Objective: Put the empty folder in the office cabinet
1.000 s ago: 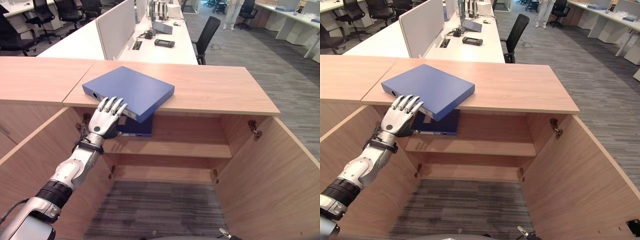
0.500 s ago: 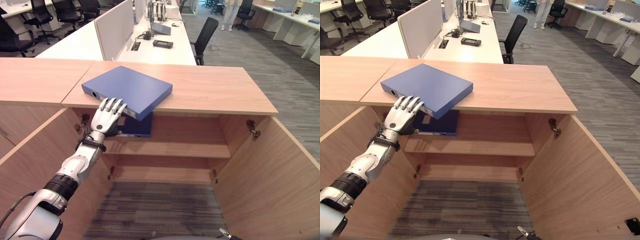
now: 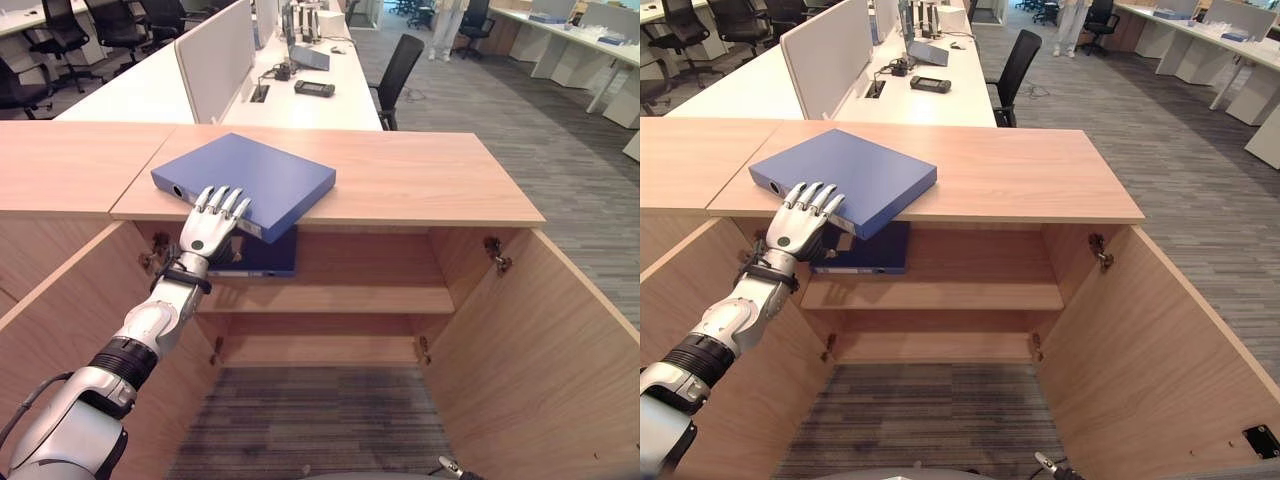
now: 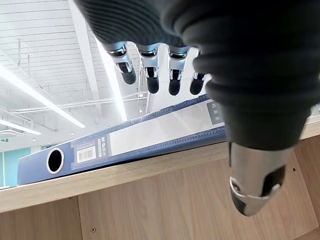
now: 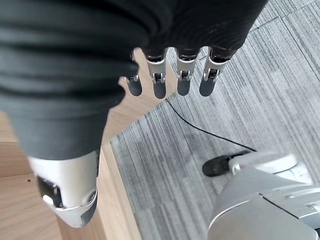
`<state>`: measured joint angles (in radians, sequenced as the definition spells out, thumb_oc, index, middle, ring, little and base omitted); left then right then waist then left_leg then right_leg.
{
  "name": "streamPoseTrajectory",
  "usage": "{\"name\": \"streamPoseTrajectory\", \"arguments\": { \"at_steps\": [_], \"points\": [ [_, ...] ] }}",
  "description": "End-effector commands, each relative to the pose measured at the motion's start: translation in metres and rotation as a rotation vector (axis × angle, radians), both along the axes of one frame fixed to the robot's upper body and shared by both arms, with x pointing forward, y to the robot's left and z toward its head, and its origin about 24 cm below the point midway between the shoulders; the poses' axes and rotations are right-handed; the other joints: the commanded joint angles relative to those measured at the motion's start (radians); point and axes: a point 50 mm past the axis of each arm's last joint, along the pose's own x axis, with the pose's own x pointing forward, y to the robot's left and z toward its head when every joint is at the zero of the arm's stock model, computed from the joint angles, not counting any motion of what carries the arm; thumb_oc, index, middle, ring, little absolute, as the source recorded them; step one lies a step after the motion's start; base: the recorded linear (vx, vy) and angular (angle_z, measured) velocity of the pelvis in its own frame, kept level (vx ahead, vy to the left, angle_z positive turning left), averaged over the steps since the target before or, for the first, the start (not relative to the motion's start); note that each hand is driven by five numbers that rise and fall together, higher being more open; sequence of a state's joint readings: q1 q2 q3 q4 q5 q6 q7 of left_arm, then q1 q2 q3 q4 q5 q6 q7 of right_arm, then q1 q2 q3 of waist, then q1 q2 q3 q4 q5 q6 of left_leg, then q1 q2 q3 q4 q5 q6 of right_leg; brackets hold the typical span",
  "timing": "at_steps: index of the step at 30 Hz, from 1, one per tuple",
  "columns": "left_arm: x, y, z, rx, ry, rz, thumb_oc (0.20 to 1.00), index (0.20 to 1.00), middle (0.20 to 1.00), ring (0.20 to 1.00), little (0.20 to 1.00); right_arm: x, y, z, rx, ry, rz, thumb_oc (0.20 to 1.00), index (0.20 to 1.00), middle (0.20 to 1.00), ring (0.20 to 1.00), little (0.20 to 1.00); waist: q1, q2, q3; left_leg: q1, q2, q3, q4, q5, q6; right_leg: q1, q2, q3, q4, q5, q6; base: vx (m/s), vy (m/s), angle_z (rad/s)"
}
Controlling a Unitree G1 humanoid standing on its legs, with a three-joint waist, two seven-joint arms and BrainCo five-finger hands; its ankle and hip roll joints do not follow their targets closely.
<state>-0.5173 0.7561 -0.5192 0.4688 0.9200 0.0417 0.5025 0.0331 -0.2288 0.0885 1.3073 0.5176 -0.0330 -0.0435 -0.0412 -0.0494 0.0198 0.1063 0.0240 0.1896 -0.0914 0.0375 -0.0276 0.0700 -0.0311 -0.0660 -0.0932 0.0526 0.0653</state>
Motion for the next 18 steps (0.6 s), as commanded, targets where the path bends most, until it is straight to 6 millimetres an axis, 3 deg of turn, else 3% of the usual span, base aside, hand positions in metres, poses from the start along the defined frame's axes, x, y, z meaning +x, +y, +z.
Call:
{"name": "streamPoseTrajectory", "arguments": {
  "at_steps": [1, 18],
  "points": [
    [0.021, 0.007, 0.057, 0.043, -0.185, 0.025, 1.0, 1.0, 1.0, 1.0, 1.0, 0.005, -0.004, 0.001, -0.04, 0.025, 0.065, 1.0, 1.0, 1.0, 1.0, 1.0, 0.008, -0.026, -0.006, 0.03, -0.012, 0.012, 0.004, -0.123, -0.007, -0.02, -0.067, -0.055, 0.006, 0.035, 0.136, 0.0, 0.0, 0.0],
    [0.031, 0.002, 0.053, 0.076, -0.142, 0.028, 1.0, 1.0, 1.0, 1.0, 1.0, 0.003, -0.007, 0.002, -0.053, 0.035, 0.074, 1.0, 1.0, 1.0, 1.0, 1.0, -0.008, -0.023, -0.011, 0.042, -0.014, 0.024, 0.004, -0.129, -0.007, -0.015, -0.069, -0.051, 0.006, 0.036, 0.137, 0.0, 0.001, -0.01]
  ]
}}
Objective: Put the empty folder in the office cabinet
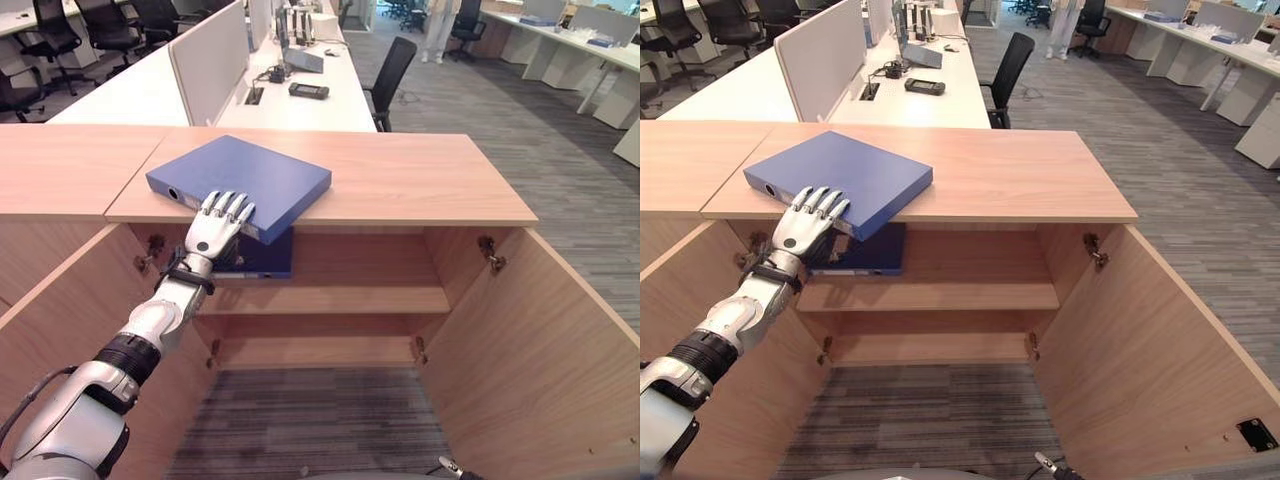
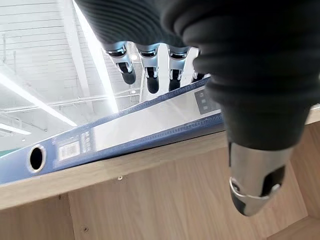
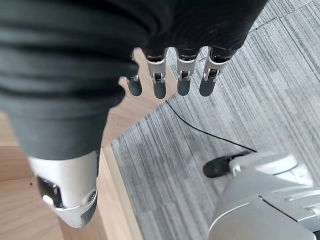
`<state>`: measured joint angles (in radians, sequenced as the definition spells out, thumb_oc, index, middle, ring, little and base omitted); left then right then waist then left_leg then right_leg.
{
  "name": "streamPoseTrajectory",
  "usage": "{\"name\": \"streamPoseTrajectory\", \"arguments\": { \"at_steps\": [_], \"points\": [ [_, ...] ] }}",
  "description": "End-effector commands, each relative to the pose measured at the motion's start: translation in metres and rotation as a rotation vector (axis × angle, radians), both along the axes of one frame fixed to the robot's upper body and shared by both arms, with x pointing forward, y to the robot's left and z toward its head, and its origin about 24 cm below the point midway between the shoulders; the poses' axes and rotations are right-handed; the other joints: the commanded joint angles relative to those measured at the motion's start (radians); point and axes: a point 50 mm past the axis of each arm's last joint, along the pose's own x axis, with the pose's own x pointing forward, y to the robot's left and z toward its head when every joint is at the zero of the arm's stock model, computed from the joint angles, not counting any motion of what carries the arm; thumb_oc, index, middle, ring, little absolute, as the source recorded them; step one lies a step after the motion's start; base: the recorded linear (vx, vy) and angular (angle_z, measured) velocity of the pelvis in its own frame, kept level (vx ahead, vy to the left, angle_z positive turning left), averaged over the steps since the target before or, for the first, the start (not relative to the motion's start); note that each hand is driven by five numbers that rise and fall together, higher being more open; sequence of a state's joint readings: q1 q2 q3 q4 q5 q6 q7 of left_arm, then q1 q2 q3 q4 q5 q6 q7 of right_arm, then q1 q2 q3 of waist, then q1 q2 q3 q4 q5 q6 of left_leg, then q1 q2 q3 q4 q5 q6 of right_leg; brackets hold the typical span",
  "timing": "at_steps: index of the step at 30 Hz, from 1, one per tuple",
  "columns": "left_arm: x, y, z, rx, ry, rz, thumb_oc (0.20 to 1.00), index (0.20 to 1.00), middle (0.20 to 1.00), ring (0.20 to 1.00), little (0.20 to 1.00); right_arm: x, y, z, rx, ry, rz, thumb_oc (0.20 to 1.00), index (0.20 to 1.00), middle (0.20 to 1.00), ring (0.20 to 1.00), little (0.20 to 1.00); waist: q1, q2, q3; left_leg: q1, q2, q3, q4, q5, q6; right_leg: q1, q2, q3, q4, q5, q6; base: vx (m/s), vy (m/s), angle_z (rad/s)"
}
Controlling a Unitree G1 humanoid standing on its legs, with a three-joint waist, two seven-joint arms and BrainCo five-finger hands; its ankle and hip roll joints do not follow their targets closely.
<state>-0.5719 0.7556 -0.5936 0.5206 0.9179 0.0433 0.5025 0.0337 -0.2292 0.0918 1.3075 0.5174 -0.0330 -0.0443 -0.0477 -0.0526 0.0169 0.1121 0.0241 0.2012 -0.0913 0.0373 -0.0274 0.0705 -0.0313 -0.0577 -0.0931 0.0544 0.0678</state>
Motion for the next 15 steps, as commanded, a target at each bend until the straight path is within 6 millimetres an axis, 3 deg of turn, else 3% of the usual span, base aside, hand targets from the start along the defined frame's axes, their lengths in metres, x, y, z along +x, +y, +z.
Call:
{"name": "streamPoseTrajectory", "arguments": {
  "at_steps": [1, 15],
  "points": [
    [0.0272, 0.0069, 0.0572, 0.039, -0.167, 0.042, 1.0, 1.0, 1.0, 1.0, 1.0, 0.0032, -0.0079, 0.0018, -0.053, 0.032, 0.068, 1.0, 1.0, 1.0, 1.0, 1.0, -0.004, -0.019, -0.01, 0.037, -0.014, 0.013, 0.004, -0.129, -0.007, -0.016, -0.069, -0.056, 0.006, 0.035, 0.135, 0.0, 0.005, -0.04],
    [0.0346, 0.0052, 0.0617, 0.047, -0.171, 0.056, 1.0, 1.0, 1.0, 1.0, 1.0, 0.0001, -0.0076, 0.0012, -0.052, 0.04, 0.049, 1.0, 1.0, 1.0, 1.0, 1.0, -0.018, -0.009, -0.014, 0.043, -0.017, 0.018, 0.004, -0.132, -0.007, -0.013, -0.071, -0.056, 0.006, 0.037, 0.137, 0.0, 0.001, -0.01]
  ]
}}
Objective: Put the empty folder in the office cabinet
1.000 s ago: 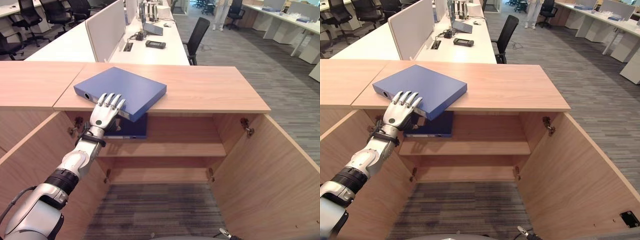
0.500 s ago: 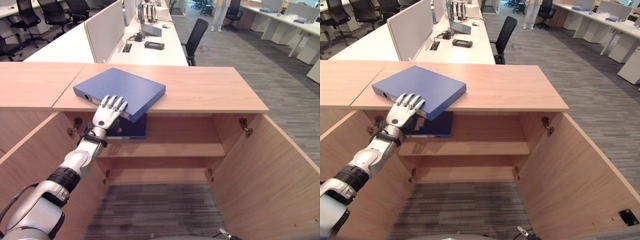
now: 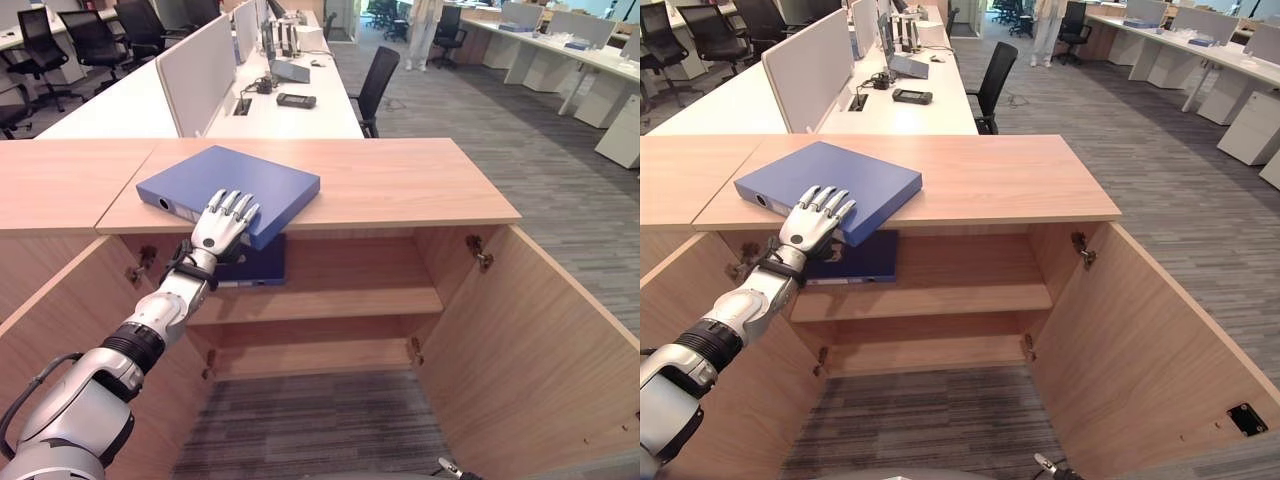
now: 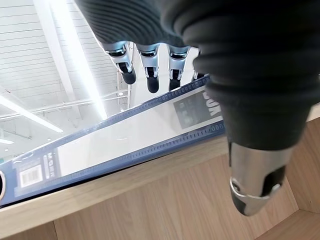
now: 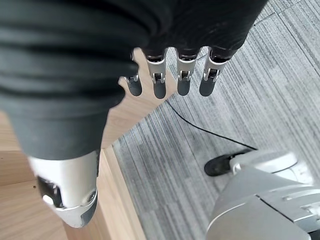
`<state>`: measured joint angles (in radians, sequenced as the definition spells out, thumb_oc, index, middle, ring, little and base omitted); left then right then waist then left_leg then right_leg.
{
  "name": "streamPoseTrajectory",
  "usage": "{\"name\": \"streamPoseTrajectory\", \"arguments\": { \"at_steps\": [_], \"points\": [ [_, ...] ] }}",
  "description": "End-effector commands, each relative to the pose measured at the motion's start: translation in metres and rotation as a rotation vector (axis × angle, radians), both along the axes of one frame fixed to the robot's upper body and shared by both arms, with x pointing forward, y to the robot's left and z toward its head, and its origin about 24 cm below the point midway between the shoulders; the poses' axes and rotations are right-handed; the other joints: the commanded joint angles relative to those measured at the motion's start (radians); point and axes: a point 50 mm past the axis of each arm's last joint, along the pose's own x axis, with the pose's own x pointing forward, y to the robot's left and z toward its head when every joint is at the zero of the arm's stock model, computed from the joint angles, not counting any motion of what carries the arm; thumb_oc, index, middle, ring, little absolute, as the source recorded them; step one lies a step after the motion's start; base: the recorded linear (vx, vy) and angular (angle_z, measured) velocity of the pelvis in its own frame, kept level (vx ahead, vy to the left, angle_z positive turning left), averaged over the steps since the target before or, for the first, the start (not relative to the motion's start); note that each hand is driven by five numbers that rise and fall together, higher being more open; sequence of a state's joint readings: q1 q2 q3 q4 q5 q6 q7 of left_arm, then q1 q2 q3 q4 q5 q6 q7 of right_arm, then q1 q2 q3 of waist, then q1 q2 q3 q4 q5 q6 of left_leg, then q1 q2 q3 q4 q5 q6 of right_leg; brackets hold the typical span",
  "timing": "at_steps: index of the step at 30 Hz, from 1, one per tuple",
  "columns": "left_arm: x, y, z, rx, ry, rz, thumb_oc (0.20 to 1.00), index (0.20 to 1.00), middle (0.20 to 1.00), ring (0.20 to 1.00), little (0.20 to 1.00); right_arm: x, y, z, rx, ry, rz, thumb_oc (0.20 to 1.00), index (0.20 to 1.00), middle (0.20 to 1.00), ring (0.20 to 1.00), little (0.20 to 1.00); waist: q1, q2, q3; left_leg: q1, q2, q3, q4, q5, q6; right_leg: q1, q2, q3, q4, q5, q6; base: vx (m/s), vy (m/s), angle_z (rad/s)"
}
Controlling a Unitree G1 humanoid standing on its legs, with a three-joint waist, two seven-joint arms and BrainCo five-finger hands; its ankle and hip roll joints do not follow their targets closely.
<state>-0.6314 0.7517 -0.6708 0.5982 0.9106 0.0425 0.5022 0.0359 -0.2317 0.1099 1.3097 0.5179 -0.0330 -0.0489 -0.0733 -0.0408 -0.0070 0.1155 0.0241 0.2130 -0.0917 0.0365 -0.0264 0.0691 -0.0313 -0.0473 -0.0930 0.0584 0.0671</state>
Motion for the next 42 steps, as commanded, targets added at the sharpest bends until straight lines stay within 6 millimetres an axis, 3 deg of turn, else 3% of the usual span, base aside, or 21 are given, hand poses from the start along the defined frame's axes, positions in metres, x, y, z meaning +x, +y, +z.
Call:
{"name": "streamPoseTrajectory", "arguments": {
  "at_steps": [1, 14, 15, 16, 25, 32, 37, 42],
  "points": [
    [0.028, 0.006, 0.065, -0.002, -0.204, 0.051, 1.0, 1.0, 1.0, 1.0, 1.0, 0.002, -0.008, 0.001, -0.046, 0.03, 0.035, 1.0, 1.0, 1.0, 1.0, 1.0, 0.007, -0.021, 0.01, 0.04, -0.018, 0.006, 0.004, -0.131, -0.007, -0.011, -0.071, -0.067, 0.006, 0.033, 0.137, 0.0, 0.0, 0.0],
    [0.027, 0.022, 0.043, 0.025, -0.122, 0.138, 1.0, 1.0, 1.0, 1.0, 1.0, -0.003, -0.009, 0.001, -0.052, 0.041, 0.034, 1.0, 1.0, 1.0, 1.0, 1.0, 0.0, -0.02, 0.01, 0.046, -0.017, 0.014, 0.004, -0.133, -0.008, -0.008, -0.073, -0.064, 0.006, 0.031, 0.137, 0.0, 0.0, 0.0],
    [0.027, 0.022, 0.043, 0.024, -0.122, 0.138, 0.57, 0.57, 0.57, 0.57, 0.57, -0.003, -0.009, 0.001, -0.052, 0.041, 0.034, 1.0, 1.0, 1.0, 1.0, 1.0, 0.0, -0.02, 0.01, 0.046, -0.017, 0.014, 0.004, -0.133, -0.008, -0.008, -0.073, -0.064, 0.006, 0.031, 0.137, 0.0, 0.0, 0.0],
    [0.027, 0.027, 0.043, 0.032, -0.115, 0.162, 0.2, 0.2, 0.2, 0.2, 0.2, -0.003, -0.009, 0.001, -0.053, 0.042, 0.035, 1.0, 1.0, 1.0, 1.0, 1.0, -0.002, -0.021, 0.01, 0.047, -0.016, 0.014, 0.004, -0.133, -0.008, -0.008, -0.072, -0.063, 0.006, 0.032, 0.138, 0.0, 0.0, 0.0],
    [0.027, 0.046, 0.037, 0.053, -0.079, 0.248, 0.2, 0.2, 0.2, 0.2, 0.2, -0.003, -0.009, 0.001, -0.052, 0.036, 0.029, 1.0, 1.0, 1.0, 1.0, 1.0, -0.008, -0.026, 0.006, 0.055, -0.016, 0.026, 0.004, -0.135, -0.009, -0.007, -0.069, -0.055, 0.006, 0.034, 0.137, 0.0, 0.003, -0.03],
    [0.029, 0.045, 0.033, 0.028, -0.058, 0.261, 0.2, 0.2, 0.2, 0.2, 0.2, -0.006, -0.01, 0.001, -0.053, 0.038, 0.018, 1.0, 1.0, 1.0, 1.0, 1.0, -0.012, -0.033, 0.004, 0.057, -0.015, 0.024, 0.004, -0.136, -0.01, -0.005, -0.066, -0.05, 0.006, 0.032, 0.134, 0.0, 0.001, -0.01],
    [0.03, 0.029, 0.025, -0.068, -0.034, 0.227, 0.2, 0.2, 0.2, 0.2, 0.2, -0.008, -0.011, 0.001, -0.06, 0.045, 0.004, 1.0, 1.0, 1.0, 1.0, 1.0, -0.016, -0.037, 0.005, 0.06, -0.014, 0.02, 0.004, -0.136, -0.012, -0.001, -0.062, -0.049, 0.006, 0.028, 0.129, 0.0, 0.0, 0.0],
    [0.025, -0.004, 0.032, -0.286, -0.086, 0.099, 0.2, 0.2, 0.2, 0.2, 0.2, -0.01, -0.008, 0.0, -0.052, 0.044, -0.019, 1.0, 1.0, 1.0, 1.0, 1.0, -0.008, -0.043, 0.012, 0.058, -0.012, 0.01, 0.004, -0.136, -0.012, 0.002, -0.062, -0.054, 0.006, 0.024, 0.126, 0.0, 0.0, 0.0]
  ]
}}
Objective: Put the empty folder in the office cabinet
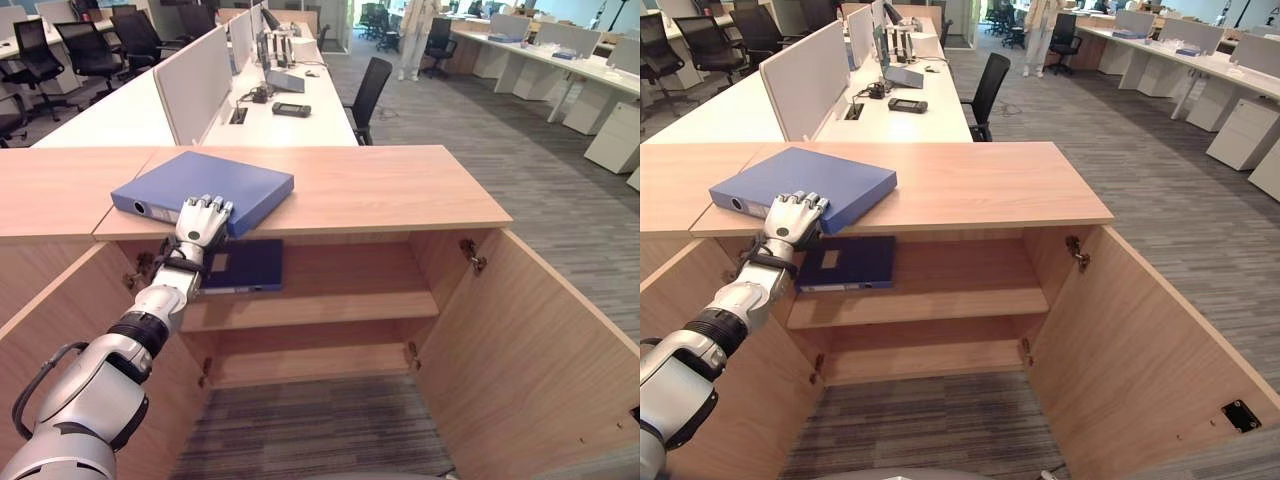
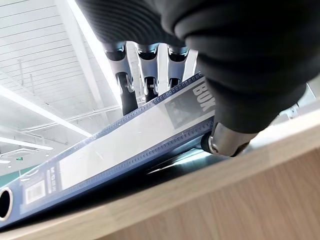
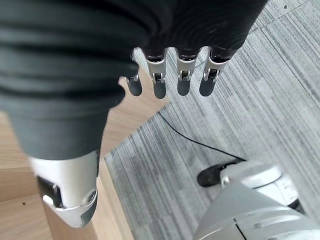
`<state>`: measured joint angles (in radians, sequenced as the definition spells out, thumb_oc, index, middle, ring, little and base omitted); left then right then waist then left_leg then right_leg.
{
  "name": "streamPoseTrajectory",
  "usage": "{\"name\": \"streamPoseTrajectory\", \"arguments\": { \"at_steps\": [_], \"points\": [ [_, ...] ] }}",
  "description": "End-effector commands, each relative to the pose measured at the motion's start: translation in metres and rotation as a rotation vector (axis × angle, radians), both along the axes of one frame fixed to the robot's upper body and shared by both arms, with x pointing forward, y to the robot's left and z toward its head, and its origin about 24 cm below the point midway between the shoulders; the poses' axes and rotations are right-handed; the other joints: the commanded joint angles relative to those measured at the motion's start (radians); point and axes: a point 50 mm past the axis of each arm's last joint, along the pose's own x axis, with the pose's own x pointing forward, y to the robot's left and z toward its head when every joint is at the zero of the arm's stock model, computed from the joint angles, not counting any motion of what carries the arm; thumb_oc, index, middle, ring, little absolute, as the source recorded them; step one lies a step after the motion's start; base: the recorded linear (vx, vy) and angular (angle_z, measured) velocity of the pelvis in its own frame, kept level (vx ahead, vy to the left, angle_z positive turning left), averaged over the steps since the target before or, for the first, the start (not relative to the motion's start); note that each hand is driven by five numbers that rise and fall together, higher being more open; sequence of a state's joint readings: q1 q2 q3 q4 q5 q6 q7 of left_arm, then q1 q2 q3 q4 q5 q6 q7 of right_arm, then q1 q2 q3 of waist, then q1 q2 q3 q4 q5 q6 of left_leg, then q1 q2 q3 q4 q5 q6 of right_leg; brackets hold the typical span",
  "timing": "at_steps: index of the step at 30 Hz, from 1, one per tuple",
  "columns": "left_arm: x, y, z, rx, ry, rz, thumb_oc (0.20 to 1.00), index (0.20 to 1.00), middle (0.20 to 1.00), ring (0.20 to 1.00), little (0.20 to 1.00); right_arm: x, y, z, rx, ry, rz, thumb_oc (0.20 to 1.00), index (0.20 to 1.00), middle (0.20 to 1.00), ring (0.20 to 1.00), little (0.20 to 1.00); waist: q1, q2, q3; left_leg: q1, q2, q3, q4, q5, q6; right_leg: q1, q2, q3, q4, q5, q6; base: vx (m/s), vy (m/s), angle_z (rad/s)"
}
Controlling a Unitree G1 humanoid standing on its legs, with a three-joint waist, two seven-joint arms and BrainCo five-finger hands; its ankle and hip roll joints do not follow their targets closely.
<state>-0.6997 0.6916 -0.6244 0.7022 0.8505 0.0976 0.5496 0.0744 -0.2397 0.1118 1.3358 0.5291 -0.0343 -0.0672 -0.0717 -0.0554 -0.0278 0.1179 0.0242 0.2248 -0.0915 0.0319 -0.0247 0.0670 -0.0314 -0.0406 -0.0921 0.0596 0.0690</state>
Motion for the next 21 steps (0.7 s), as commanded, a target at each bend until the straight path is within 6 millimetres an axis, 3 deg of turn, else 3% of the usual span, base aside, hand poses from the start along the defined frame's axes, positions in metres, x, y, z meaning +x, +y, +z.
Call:
{"name": "streamPoseTrajectory", "arguments": {
  "at_steps": [1, 6, 9, 10, 14, 21],
  "points": [
    [0.003, -0.028, 0.022, -0.295, -0.042, -0.106, 0.2, 0.2, 0.2, 0.2, 0.2, 0.013, 0.001, 0.001, -0.016, -0.02, -0.007, 1.0, 1.0, 1.0, 1.0, 1.0, 0.003, -0.035, 0.04, 0.052, -0.011, -0.01, 0.004, -0.13, -0.013, 0.005, -0.063, -0.067, 0.005, 0.019, 0.121, -0.01, -0.03, 0.03],
    [-0.026, -0.051, 0.021, -0.466, -0.004, -0.281, 0.2, 0.2, 0.2, 0.2, 0.2, 0.019, 0.004, 0.001, 0.014, -0.053, -0.042, 1.0, 1.0, 1.0, 1.0, 1.0, 0.02, -0.035, 0.05, 0.047, -0.008, -0.028, 0.004, -0.127, -0.013, 0.007, -0.064, -0.076, 0.005, 0.015, 0.117, 0.0, -0.01, 0.05],
    [-0.053, -0.072, 0.024, -0.575, 0.103, -0.48, 0.2, 0.2, 0.2, 0.2, 0.2, 0.04, 0.006, 0.004, 0.045, -0.131, -0.025, 1.0, 1.0, 1.0, 1.0, 1.0, 0.038, -0.031, 0.059, 0.043, -0.008, -0.04, 0.004, -0.122, -0.011, 0.008, -0.065, -0.082, 0.005, 0.015, 0.112, 0.0, -0.004, 0.01],
    [-0.055, -0.071, 0.025, -0.577, 0.107, -0.478, 0.2, 0.2, 0.2, 0.2, 0.2, 0.039, 0.006, 0.004, 0.045, -0.13, -0.023, 1.0, 1.0, 1.0, 1.0, 1.0, 0.036, -0.031, 0.058, 0.043, -0.008, -0.04, 0.004, -0.123, -0.011, 0.008, -0.065, -0.082, 0.005, 0.015, 0.112, 0.0, -0.009, 0.05],
    [-0.08, -0.079, 0.046, -0.762, 0.174, -0.677, 0.2, 0.2, 0.2, 0.2, 0.2, 0.073, 0.01, 0.012, 0.08, -0.257, 0.036, 1.0, 1.0, 1.0, 1.0, 1.0, 0.052, -0.023, 0.062, 0.038, -0.009, -0.049, 0.004, -0.115, -0.014, 0.013, -0.07, -0.096, 0.005, 0.014, 0.109, -0.01, -0.013, 0.15],
    [-0.095, -0.077, 0.06, -1.141, 0.271, -0.854, 0.2, 0.2, 0.2, 0.2, 0.2, 0.105, 0.012, 0.027, 0.099, -0.396, 0.128, 1.0, 1.0, 1.0, 1.0, 1.0, 0.065, -0.017, 0.067, 0.031, -0.009, -0.064, 0.004, -0.105, -0.018, 0.014, -0.074, -0.11, 0.005, 0.017, 0.105, -0.01, -0.011, 0.06]
  ]
}}
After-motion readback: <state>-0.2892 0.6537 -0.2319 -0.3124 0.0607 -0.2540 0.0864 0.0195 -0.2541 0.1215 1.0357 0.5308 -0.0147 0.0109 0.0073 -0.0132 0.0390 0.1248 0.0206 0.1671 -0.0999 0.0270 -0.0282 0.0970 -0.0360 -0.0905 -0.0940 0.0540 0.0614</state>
